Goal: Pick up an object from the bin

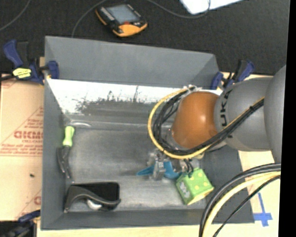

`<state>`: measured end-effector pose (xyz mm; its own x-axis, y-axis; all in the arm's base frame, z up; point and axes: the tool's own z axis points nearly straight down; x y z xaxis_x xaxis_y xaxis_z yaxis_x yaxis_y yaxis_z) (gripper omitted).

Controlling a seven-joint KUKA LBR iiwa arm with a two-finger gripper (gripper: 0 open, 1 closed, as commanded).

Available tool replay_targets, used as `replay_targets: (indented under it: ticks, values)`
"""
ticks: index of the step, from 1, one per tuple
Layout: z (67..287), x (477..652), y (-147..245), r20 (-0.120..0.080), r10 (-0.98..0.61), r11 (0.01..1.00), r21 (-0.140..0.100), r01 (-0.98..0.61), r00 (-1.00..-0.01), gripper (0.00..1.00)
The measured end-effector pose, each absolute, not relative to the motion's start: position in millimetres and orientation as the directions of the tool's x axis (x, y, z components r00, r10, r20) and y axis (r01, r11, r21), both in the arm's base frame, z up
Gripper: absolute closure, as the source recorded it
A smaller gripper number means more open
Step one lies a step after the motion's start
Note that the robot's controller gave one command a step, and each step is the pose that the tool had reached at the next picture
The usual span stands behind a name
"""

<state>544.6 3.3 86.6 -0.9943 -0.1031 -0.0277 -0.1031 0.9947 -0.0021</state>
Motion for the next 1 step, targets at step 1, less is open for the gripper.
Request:
replay_targets:
  ticks: [1]
  values:
    - [203.4, 543.4, 6.1, -0.038, -0.148, 0.989, -0.005, -0.148, -0.988, 1.00]
